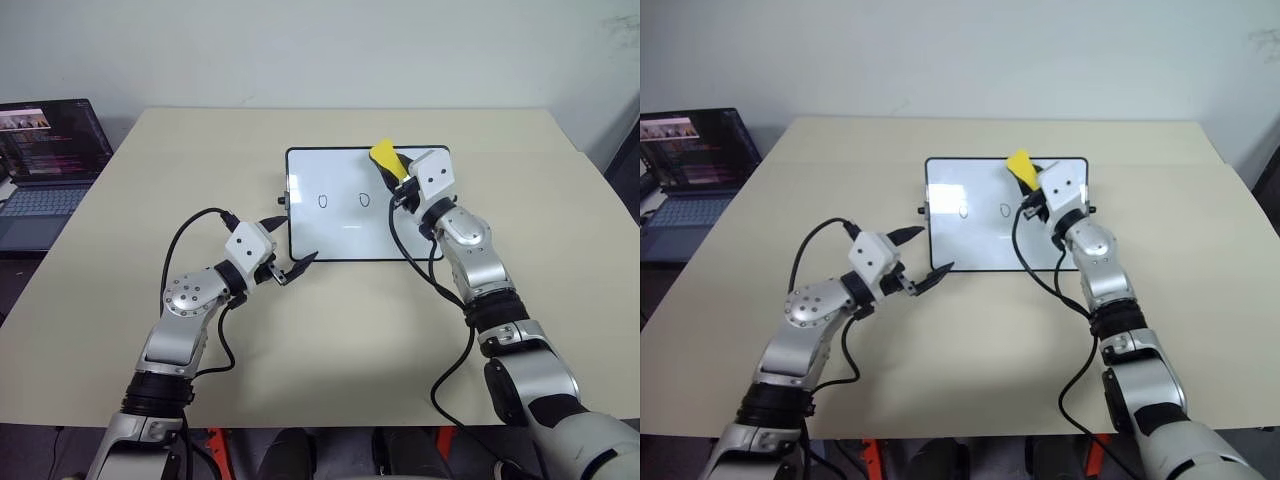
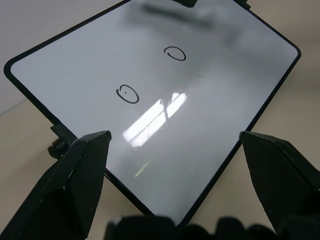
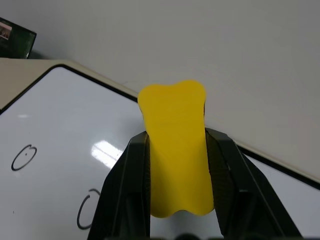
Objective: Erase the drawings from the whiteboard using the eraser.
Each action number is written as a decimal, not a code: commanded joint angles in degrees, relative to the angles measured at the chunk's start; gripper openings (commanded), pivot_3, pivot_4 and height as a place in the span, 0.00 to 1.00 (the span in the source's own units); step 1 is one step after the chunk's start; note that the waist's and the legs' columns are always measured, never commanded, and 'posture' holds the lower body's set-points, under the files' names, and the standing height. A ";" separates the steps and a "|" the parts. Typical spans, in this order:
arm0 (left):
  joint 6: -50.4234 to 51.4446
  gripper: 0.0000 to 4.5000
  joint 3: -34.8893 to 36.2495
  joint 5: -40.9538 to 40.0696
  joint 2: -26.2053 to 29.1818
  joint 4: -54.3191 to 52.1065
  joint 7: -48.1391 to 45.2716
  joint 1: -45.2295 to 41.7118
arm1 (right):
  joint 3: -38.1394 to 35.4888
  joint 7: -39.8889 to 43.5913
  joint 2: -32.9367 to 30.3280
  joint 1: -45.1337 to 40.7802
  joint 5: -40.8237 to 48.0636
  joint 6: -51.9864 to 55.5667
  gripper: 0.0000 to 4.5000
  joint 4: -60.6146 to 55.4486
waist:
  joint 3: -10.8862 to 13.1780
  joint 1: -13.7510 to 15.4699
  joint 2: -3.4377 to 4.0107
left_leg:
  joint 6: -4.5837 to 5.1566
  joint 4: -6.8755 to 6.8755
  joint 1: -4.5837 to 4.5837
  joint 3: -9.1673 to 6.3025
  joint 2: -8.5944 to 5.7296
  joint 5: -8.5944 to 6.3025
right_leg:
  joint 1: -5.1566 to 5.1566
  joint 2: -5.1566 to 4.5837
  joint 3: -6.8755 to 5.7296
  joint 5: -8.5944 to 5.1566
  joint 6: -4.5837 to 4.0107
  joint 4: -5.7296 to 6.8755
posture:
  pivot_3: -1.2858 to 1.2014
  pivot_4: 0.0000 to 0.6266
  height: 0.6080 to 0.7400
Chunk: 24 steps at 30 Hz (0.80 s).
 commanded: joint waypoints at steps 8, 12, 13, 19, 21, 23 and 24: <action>-1.13 1.00 0.24 0.19 0.26 -1.60 -0.45 -0.16 | 1.10 0.44 1.55 -1.46 -2.30 -2.07 0.27 1.70 | 0.00 0.01 0.00 | 0.00 0.00 0.00 0.00 0.00 0.00 | 0.00 0.00 0.00 0.00 0.00 0.01 | 0.52 0.24 1.00; -0.99 1.00 0.20 0.22 0.19 -1.63 -0.45 -0.38 | 3.03 0.25 1.45 -1.92 -4.98 1.23 0.27 3.98 | 0.00 -0.01 0.00 | 0.00 0.00 0.00 0.00 0.00 0.00 | -0.02 0.00 0.00 0.00 0.00 0.02 | 0.52 0.24 1.00; -0.90 1.00 0.20 0.20 0.15 -1.71 -0.43 -0.44 | 3.27 0.09 1.35 -2.01 -5.42 1.76 0.27 4.51 | 0.00 0.00 0.01 | 0.00 0.00 0.01 0.00 0.00 0.00 | -0.01 0.00 -0.01 0.00 0.00 0.02 | 0.52 0.24 1.00; -0.61 1.00 0.32 0.08 0.11 -2.09 -0.38 -0.41 | 2.90 0.17 0.93 -2.47 -5.83 2.47 0.27 5.39 | 0.00 -0.03 0.00 | 0.00 0.04 0.04 -0.01 0.01 0.00 | 0.00 0.00 -0.01 0.01 -0.01 0.09 | 0.52 0.24 1.00; -0.52 1.00 0.44 0.01 0.18 -2.28 -0.36 -0.24 | 2.84 0.28 0.70 -2.72 -5.86 2.63 0.27 5.61 | 0.00 -0.03 0.00 | 0.00 0.05 0.05 0.00 0.01 0.00 | 0.01 0.00 0.00 0.01 -0.01 0.10 | 0.52 0.24 1.00; -0.46 1.00 0.45 0.02 0.17 -2.39 -0.30 -0.19 | 2.84 0.33 0.66 -2.84 -5.86 2.59 0.27 5.74 | 0.00 -0.03 0.00 | 0.00 0.05 0.05 0.00 0.00 0.00 | 0.01 0.00 0.00 0.01 -0.01 0.09 | 0.52 0.24 1.00; -0.38 1.00 0.40 0.05 0.10 -2.42 -0.22 -0.27 | 2.91 0.40 0.76 -2.78 -5.85 2.65 0.27 5.63 | 0.00 -0.03 0.00 | 0.00 0.05 0.05 0.00 0.00 0.00 | 0.01 0.00 0.00 0.01 -0.01 0.09 | 0.52 0.24 1.00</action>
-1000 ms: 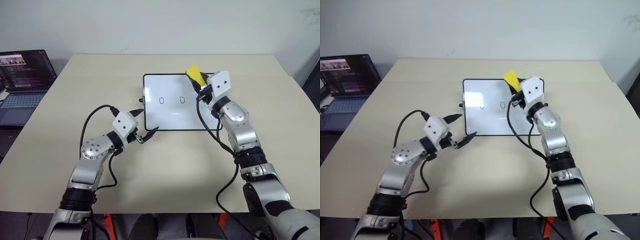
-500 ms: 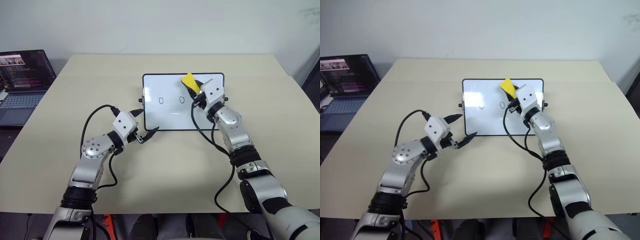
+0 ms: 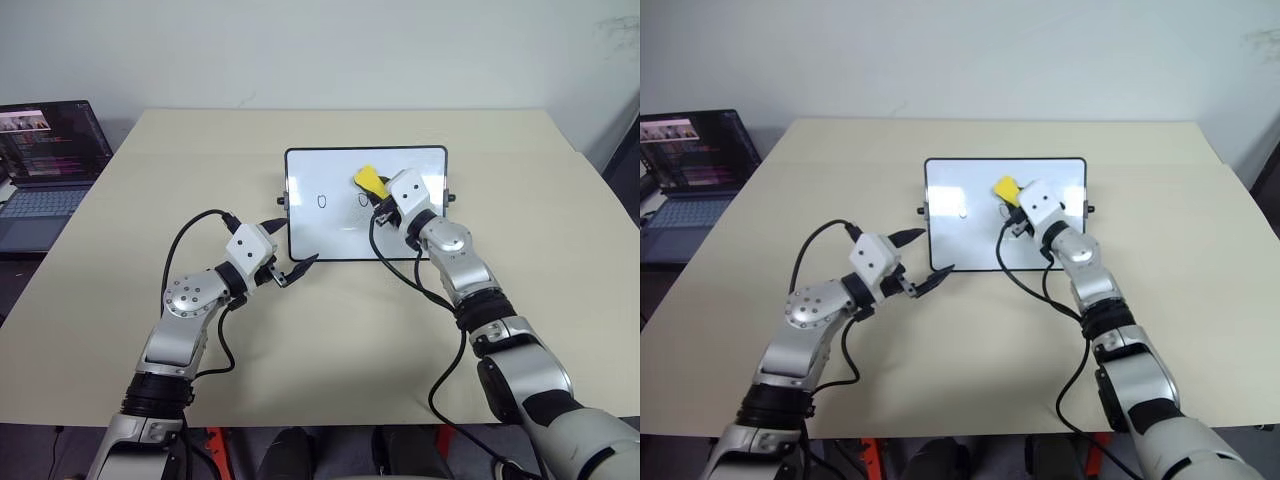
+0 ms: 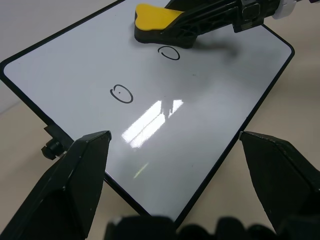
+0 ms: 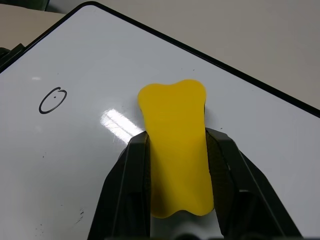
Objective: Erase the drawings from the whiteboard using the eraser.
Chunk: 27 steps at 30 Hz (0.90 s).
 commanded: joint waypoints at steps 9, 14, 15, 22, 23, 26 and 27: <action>-0.43 1.00 0.26 -0.06 -0.26 -2.12 0.53 -1.14 | 2.71 3.46 -0.04 4.47 -0.94 3.20 0.27 -4.56 | -0.01 -0.01 0.00 | 0.00 -0.02 0.00 -0.01 0.01 0.00 | 0.00 0.00 -0.01 0.00 0.00 -0.02 | 0.52 0.24 1.00; -0.74 1.00 0.48 0.10 -0.47 -1.45 0.95 -1.74 | 4.45 4.83 -0.51 9.01 -1.36 4.84 0.27 -8.64 | -0.02 0.01 -0.01 | 0.00 0.01 0.01 -0.01 0.00 0.00 | 0.03 0.00 0.00 0.00 0.00 -0.01 | 0.52 0.24 1.00; -0.72 1.00 0.49 0.11 -0.50 -1.55 1.03 -1.67 | 4.71 5.00 -0.60 9.86 -1.37 5.19 0.27 -9.55 | -0.02 0.02 -0.01 | 0.00 0.01 0.04 -0.02 0.01 0.00 | 0.06 0.00 -0.02 0.00 0.00 0.00 | 0.52 0.24 1.00; -0.72 1.00 0.40 0.11 -0.68 -1.99 1.18 -1.06 | 5.90 6.25 -1.66 15.53 -1.41 7.83 0.27 -17.12 | -0.03 0.06 -0.02 | 0.00 0.01 0.04 -0.04 0.00 0.00 | 0.07 0.00 -0.03 0.00 0.00 -0.01 | 0.52 0.24 1.00; -0.68 1.00 0.37 0.12 -0.74 -1.96 1.20 -1.11 | 5.81 6.36 -1.92 16.20 -1.19 8.35 0.27 -18.46 | -0.03 0.07 -0.02 | 0.00 0.01 0.04 -0.04 0.00 0.00 | 0.07 0.00 -0.02 0.00 0.00 -0.01 | 0.52 0.24 1.00; -0.77 1.00 0.24 0.16 -0.96 -1.73 1.17 -1.26 | 5.02 6.42 -2.51 17.96 -0.31 9.90 0.27 -22.87 | -0.03 0.12 -0.02 | 0.00 0.01 0.04 -0.05 0.00 0.00 | 0.07 0.00 -0.03 0.00 0.00 -0.01 | 0.52 0.24 1.00; -0.79 1.00 0.14 0.17 -1.08 -1.70 1.16 -1.28 | 4.59 6.36 -2.67 18.40 0.09 10.26 0.27 -24.30 | -0.03 0.14 -0.02 | 0.00 0.01 0.04 -0.05 0.00 0.00 | 0.07 0.00 -0.03 0.00 0.00 -0.01 | 0.52 0.24 1.00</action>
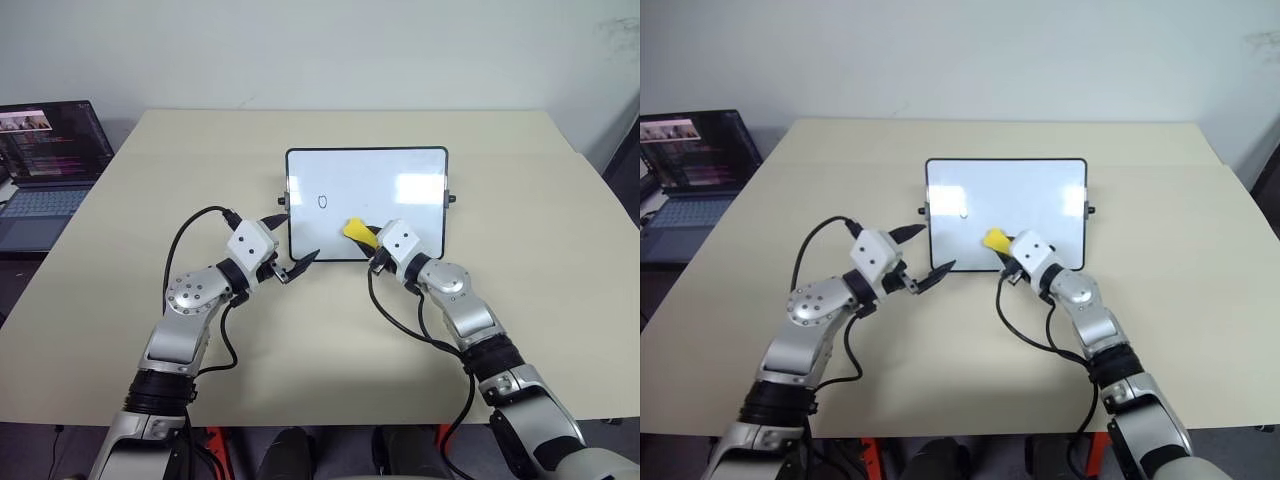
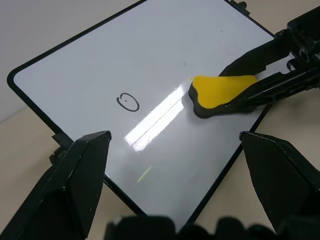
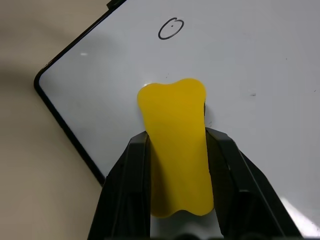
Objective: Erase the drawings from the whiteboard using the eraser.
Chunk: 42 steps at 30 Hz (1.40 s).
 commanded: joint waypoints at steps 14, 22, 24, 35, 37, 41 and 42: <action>-1.55 1.00 -0.51 0.02 -1.43 0.20 -0.28 -2.08 | -8.42 -6.03 -1.70 -4.88 2.73 -0.66 0.27 -8.01 | 0.01 -0.05 0.00 | 0.00 -0.03 -0.06 0.00 -0.01 0.00 | -0.04 0.00 -0.01 0.00 0.00 -0.07 | 0.52 0.24 1.00; -1.63 1.00 -0.62 0.01 -1.39 0.06 -0.59 -2.05 | -7.05 -9.27 -0.37 -13.37 0.35 -6.31 0.27 12.73 | 0.01 -0.09 0.00 | -0.01 -0.05 -0.06 0.05 -0.01 0.00 | -0.05 0.00 0.02 0.00 0.00 -0.09 | 0.52 0.24 1.00; -1.49 1.00 -0.46 -0.04 -1.23 -0.38 -0.54 -1.81 | -6.61 -9.36 0.09 -14.11 -0.14 -7.92 0.27 15.96 | 0.01 -0.23 0.00 | -0.01 -0.05 -0.06 0.07 -0.01 0.00 | -0.06 0.00 0.03 0.00 0.00 -0.09 | 0.52 0.24 1.00; -0.28 1.00 0.13 -0.19 -0.47 -3.64 0.31 0.90 | -3.99 -4.84 2.29 -8.11 0.52 -9.19 0.27 11.44 | 0.01 -0.30 0.00 | 0.00 -0.02 0.00 0.08 0.01 0.00 | -0.03 0.00 0.05 0.00 0.00 0.00 | 0.52 0.24 1.00; -0.14 1.00 0.14 -0.21 -0.48 -3.90 0.36 1.09 | -3.53 -4.30 2.46 -6.77 0.55 -8.63 0.27 9.60 | 0.01 -0.24 0.00 | 0.00 -0.02 -0.01 0.07 0.01 0.00 | -0.04 0.00 0.05 0.00 0.00 -0.01 | 0.52 0.24 1.00; -0.01 1.00 0.23 -0.23 -0.33 -3.78 0.20 0.88 | -2.17 -1.83 2.31 -2.44 1.11 -6.65 0.27 3.85 | 0.01 -0.07 0.00 | 0.00 -0.02 -0.02 0.04 0.01 0.00 | -0.03 0.00 0.02 0.00 0.00 -0.02 | 0.52 0.24 1.00; -0.02 1.00 0.25 -0.23 -0.26 -3.69 0.15 0.78 | -1.94 -1.24 2.06 -1.10 1.28 -5.95 0.27 2.06 | 0.01 -0.07 0.00 | 0.00 -0.03 -0.02 0.04 0.01 0.00 | -0.04 0.00 0.02 0.00 0.00 -0.03 | 0.52 0.24 1.00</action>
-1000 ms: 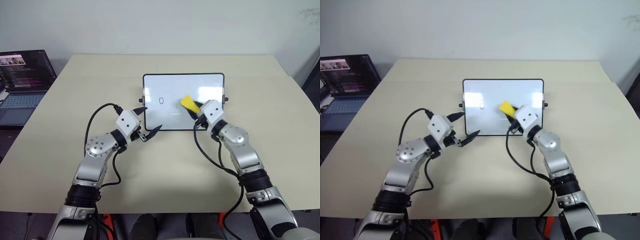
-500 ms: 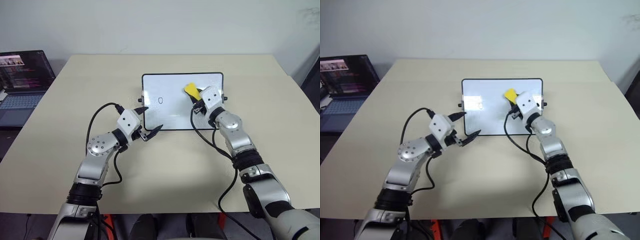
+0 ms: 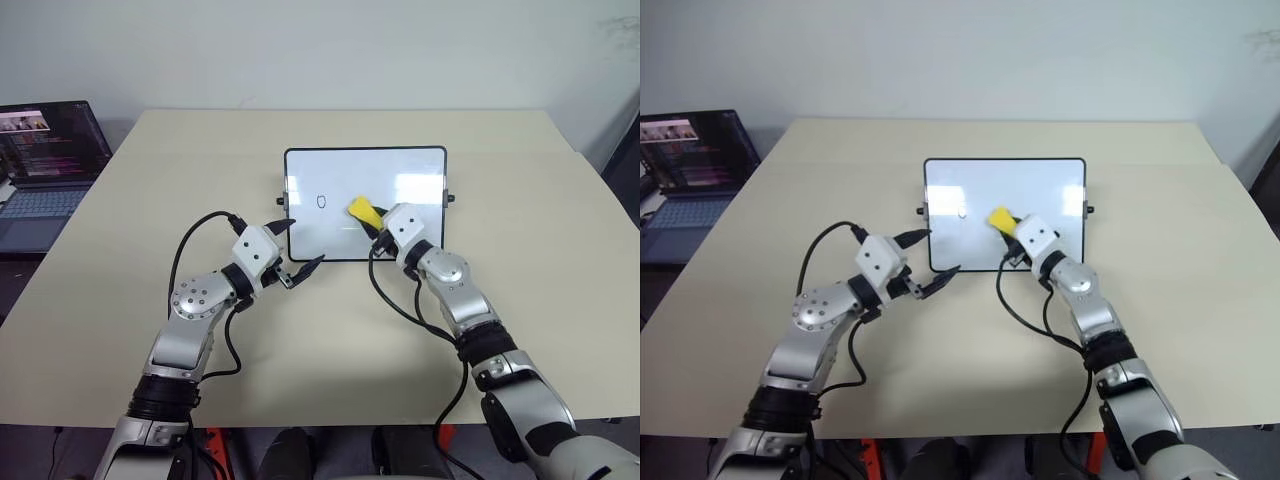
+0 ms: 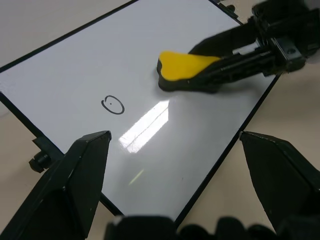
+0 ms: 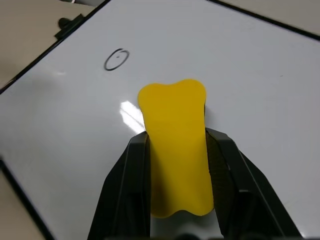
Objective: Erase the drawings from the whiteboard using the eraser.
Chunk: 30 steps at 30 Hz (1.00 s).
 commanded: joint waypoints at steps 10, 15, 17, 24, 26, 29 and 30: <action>-0.06 1.00 0.88 -0.52 0.76 -1.86 -0.04 -0.68 | -2.99 1.56 -2.27 6.87 3.39 10.10 0.27 -19.94 | 0.01 0.02 0.00 | 0.00 0.00 -0.03 -0.03 -0.01 0.00 | -0.02 0.00 -0.02 0.00 0.00 -0.02 | 0.52 0.24 1.00; 0.01 1.00 1.00 -0.58 0.89 -1.80 -0.01 -0.67 | -4.73 0.52 -2.54 7.09 4.97 17.04 0.27 -28.59 | 0.00 0.05 0.00 | 0.00 -0.01 -0.04 -0.04 -0.01 0.00 | -0.01 0.00 -0.02 0.00 0.00 -0.04 | 0.52 0.24 1.00; 0.03 1.00 1.01 -0.61 0.89 -1.82 0.01 -0.53 | -5.09 0.02 -2.53 7.37 5.29 19.72 0.27 -31.80 | 0.01 0.05 0.00 | 0.00 -0.01 -0.04 -0.04 -0.01 0.00 | -0.01 0.00 -0.03 0.00 0.00 -0.04 | 0.52 0.24 1.00; 0.01 1.00 0.95 -0.63 0.82 -1.46 -0.03 -0.53 | -4.56 -1.43 -1.90 7.34 5.03 22.34 0.27 -33.87 | 0.01 0.05 0.00 | 0.00 -0.01 -0.04 -0.05 -0.02 0.00 | -0.01 0.00 -0.03 0.00 0.00 -0.05 | 0.52 0.24 1.00; 0.00 1.00 1.10 -0.61 0.98 -1.39 -0.02 -0.48 | -4.36 -1.87 -1.65 6.97 4.83 21.98 0.27 -33.14 | 0.00 0.04 0.00 | 0.00 -0.01 -0.04 -0.04 -0.02 0.00 | -0.01 0.00 -0.03 0.00 0.01 -0.04 | 0.52 0.24 1.00; 0.32 1.00 1.67 -0.64 1.44 -2.01 0.25 0.38 | -4.42 -2.36 -1.43 6.32 4.73 21.43 0.27 -32.02 | 0.01 0.04 0.00 | 0.00 -0.01 -0.04 -0.04 -0.02 0.00 | -0.01 0.00 -0.03 0.00 0.00 -0.05 | 0.52 0.24 1.00; 0.55 1.00 2.02 -0.72 1.65 -2.46 0.44 1.04 | -4.47 -2.53 -1.36 6.05 4.71 21.27 0.27 -31.63 | 0.01 -0.03 0.00 | 0.00 -0.01 -0.04 -0.04 -0.02 0.00 | -0.01 0.00 -0.03 0.00 0.00 -0.04 | 0.52 0.24 1.00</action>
